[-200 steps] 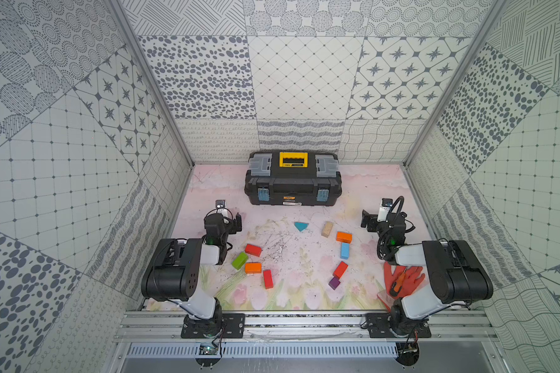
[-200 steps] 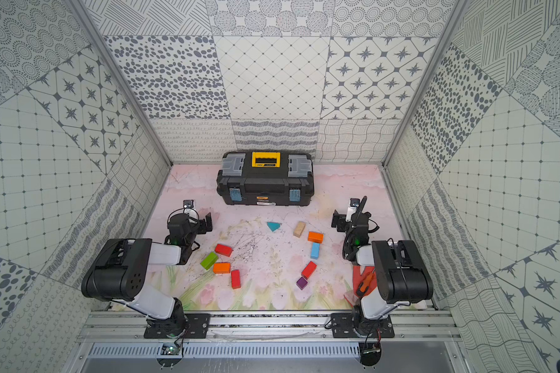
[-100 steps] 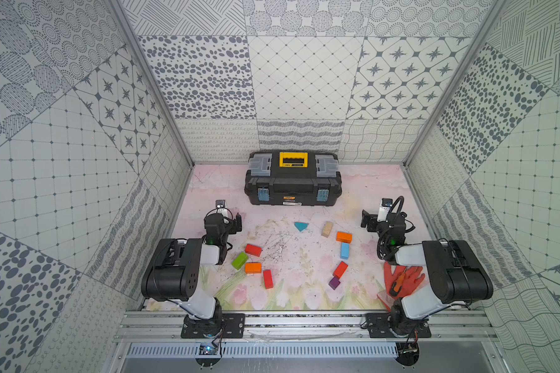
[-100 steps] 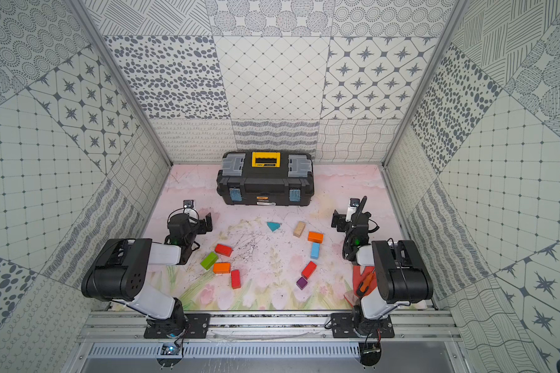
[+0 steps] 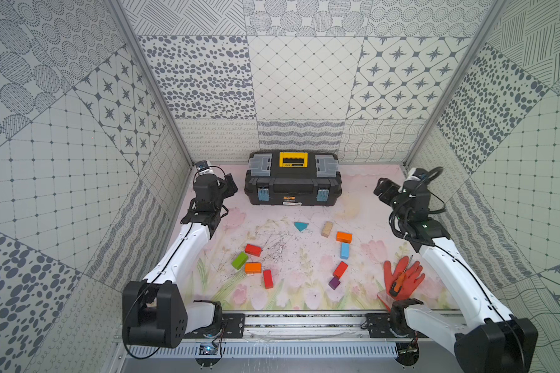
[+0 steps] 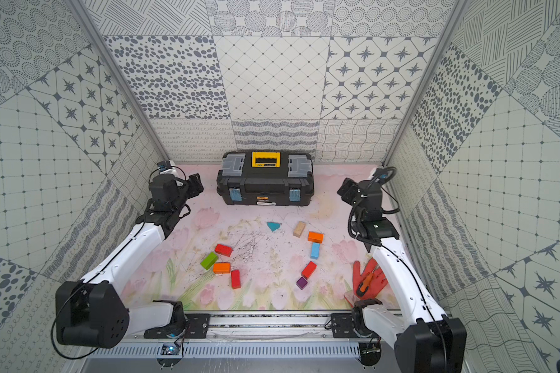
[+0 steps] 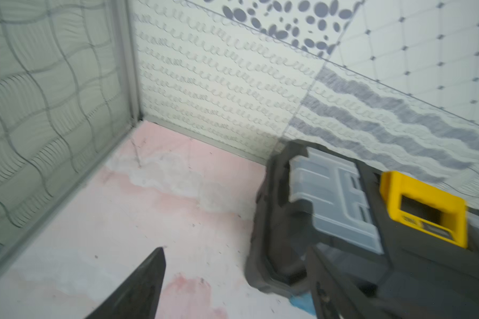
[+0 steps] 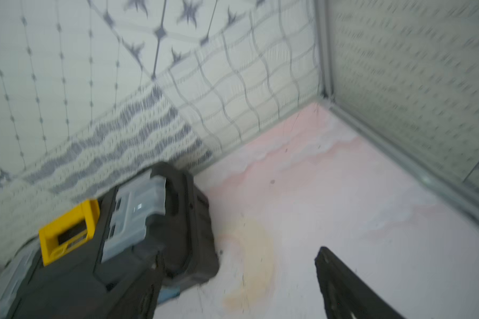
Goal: Assemble a heart with building blocks
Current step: Assemble the building block at the center of the board.
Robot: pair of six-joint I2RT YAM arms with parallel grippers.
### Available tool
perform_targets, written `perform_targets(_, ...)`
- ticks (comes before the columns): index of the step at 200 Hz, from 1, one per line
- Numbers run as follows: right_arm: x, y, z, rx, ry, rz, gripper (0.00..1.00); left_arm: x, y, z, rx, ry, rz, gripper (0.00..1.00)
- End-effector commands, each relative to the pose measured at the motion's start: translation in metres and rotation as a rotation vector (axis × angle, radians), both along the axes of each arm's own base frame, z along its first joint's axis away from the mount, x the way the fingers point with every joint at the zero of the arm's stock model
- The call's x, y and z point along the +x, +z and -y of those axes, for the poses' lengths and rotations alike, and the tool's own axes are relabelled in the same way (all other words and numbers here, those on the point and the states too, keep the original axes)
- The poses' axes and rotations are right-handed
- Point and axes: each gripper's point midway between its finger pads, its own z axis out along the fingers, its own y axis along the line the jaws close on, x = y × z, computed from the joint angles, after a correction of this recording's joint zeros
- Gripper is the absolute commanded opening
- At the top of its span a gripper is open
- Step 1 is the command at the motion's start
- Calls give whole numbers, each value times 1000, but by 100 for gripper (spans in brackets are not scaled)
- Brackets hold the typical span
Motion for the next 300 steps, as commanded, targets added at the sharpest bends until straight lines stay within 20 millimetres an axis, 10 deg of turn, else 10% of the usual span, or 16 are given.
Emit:
perform_targets(1, -46, -74, -37, -15, 62, -341, 86, -79, -67, 73, -136, -198, -411, 75)
perform_targets(42, -47, -128, -126, -32, 269, -518, 73, -123, -112, 113, -188, -303, -544, 72)
perform_targets(94, -11, -176, -169, 11, 310, -575, 67, -134, -134, 116, -216, -313, -602, 66)
perform_targets(211, -11, -205, -154, -40, 198, -671, 38, -131, -147, 116, -196, -300, -633, 61)
perform_targets(300, -18, -186, -178, 43, 292, -647, 45, -127, -150, 117, -204, -283, -646, 60)
